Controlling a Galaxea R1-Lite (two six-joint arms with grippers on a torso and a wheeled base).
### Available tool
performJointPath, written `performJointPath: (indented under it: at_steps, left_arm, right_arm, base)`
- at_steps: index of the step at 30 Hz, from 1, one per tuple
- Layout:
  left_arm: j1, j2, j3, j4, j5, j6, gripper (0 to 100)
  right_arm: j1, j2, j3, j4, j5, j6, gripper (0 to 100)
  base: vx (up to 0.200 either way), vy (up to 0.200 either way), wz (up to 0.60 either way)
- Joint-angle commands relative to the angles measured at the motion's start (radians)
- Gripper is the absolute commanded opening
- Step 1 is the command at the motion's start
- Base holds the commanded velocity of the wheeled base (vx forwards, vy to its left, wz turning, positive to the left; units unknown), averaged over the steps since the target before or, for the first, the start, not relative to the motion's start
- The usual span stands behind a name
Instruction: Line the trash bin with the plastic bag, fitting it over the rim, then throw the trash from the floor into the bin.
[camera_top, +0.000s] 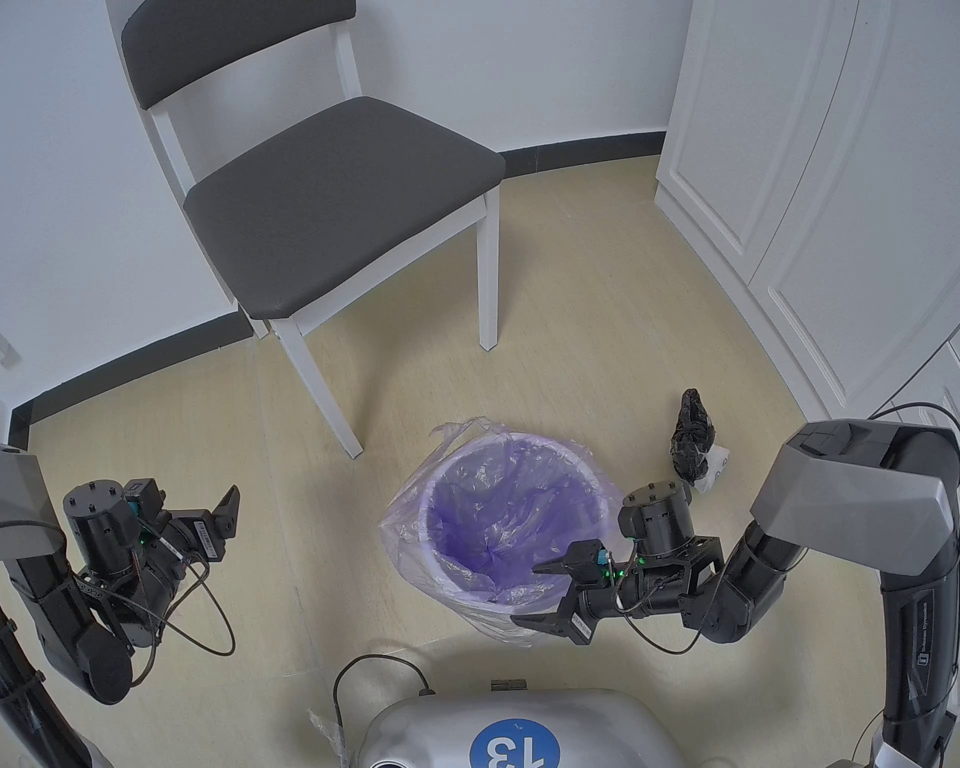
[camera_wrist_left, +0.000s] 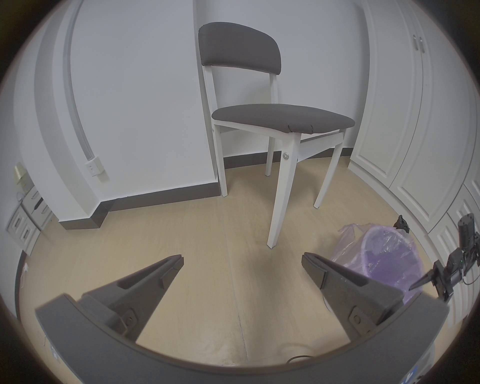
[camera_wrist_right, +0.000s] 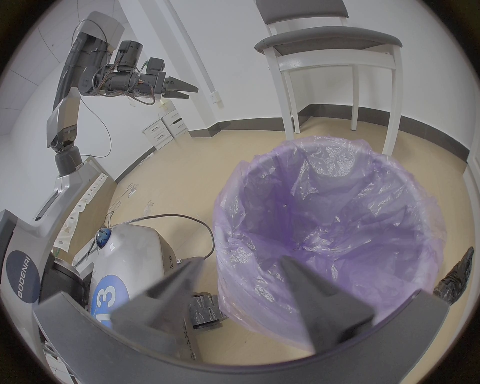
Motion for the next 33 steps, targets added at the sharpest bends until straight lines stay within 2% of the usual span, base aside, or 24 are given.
performJointPath:
  at_steps: [1, 14, 24, 29, 33]
  left_arm:
    - [0.001, -0.002, -0.001, -0.018, 0.000, -0.001, 100]
    - [0.019, -0.010, 0.007, -0.018, 0.000, 0.027, 100]
    - [0.021, -0.041, 0.033, -0.018, 0.000, 0.027, 100]
    - [0.030, -0.048, 0.042, -0.018, -0.001, 0.024, 100]
    - [0.030, -0.045, 0.055, -0.018, -0.004, 0.022, 100]
  right_arm:
    - [-0.001, 0.004, 0.001, 0.002, 0.001, 0.000, 0]
    - [0.008, -0.072, 0.079, -0.001, 0.001, -0.027, 0]
    - [0.008, -0.009, 0.073, 0.014, 0.001, -0.075, 0]
    - [0.007, 0.015, 0.051, 0.088, 0.001, -0.115, 0]
    - [0.005, 0.037, 0.033, 0.086, 0.001, -0.116, 0]
  base:
    - [0.000, 0.000, 0.00]
    - [0.000, 0.000, 0.00]
    - [0.000, 0.000, 0.00]
    - [0.000, 0.000, 0.00]
    - [0.000, 0.000, 0.00]
